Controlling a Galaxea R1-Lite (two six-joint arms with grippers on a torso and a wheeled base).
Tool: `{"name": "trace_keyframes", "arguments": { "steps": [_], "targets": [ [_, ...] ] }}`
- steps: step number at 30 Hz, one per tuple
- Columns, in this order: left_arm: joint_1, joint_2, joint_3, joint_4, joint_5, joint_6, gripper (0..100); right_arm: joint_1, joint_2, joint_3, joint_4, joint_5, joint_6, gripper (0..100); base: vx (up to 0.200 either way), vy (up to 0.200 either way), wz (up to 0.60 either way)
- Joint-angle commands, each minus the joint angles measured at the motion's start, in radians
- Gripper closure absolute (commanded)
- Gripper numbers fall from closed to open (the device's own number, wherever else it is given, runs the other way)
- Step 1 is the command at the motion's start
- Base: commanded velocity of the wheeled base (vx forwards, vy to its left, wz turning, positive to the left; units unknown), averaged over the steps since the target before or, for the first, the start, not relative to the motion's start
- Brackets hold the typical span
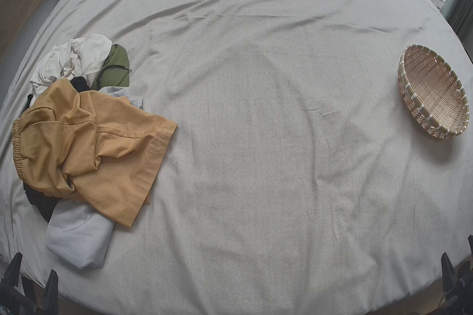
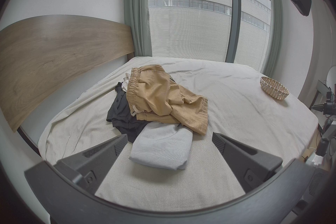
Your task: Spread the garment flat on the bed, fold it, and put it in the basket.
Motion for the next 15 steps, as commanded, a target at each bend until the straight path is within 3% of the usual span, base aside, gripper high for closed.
{"name": "trace_keyframes", "arguments": {
  "steps": [1, 15],
  "targets": [
    [0.000, -0.018, 0.018, 0.000, 0.000, 0.003, 0, 0.000, -0.016, 0.018, 0.000, 0.000, -0.001, 0, 0.000, 0.000, 0.00],
    [0.000, -0.018, 0.018, 0.003, -0.002, 0.017, 0, 0.000, -0.016, 0.018, 0.000, 0.000, -0.001, 0, 0.000, 0.000, 0.00]
  ]
}}
